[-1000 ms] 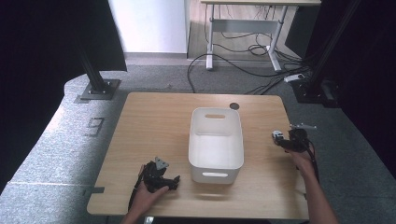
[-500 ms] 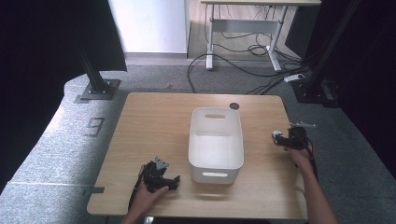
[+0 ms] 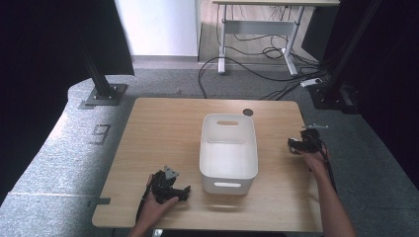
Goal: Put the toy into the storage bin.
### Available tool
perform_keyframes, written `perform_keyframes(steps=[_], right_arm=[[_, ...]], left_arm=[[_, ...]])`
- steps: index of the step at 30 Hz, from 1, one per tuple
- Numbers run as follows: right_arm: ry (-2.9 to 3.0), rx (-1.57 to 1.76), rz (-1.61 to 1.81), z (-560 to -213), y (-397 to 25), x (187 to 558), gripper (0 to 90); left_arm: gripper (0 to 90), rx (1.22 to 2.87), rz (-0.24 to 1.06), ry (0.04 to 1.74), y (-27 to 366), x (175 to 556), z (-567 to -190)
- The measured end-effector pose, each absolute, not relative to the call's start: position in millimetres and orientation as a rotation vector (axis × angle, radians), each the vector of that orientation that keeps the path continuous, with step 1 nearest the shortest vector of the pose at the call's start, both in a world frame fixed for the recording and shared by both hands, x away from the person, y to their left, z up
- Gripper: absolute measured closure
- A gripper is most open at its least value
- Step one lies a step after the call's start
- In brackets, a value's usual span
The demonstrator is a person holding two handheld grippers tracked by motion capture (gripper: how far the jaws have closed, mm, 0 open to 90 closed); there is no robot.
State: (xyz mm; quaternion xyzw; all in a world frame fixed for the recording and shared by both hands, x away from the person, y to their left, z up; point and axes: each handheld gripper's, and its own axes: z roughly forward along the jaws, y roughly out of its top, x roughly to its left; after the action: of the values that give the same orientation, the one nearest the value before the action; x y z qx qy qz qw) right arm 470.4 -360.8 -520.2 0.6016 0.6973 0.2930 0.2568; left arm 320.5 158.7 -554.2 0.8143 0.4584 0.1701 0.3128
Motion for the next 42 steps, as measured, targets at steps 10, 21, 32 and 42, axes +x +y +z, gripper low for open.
perform_keyframes(steps=[10,21,32,42], right_arm=[[1.904,1.664,0.776,-530.0,-359.7,476.0,33.3],[1.902,1.7,0.746,-540.2,-360.6,479.5,36.7],[1.896,1.701,0.741,-541.9,-358.7,479.9,50.0],[1.901,1.693,0.746,-532.3,-359.2,474.0,50.3]], left_arm=[[0.8,2.147,0.449,1.209,158.6,320.5,-554.2],[0.8,2.147,0.448,1.209,158.6,320.5,-554.2],[0.8,2.148,0.449,1.209,158.6,320.5,-554.2],[0.8,2.148,0.449,1.209,158.6,320.5,-554.2]])
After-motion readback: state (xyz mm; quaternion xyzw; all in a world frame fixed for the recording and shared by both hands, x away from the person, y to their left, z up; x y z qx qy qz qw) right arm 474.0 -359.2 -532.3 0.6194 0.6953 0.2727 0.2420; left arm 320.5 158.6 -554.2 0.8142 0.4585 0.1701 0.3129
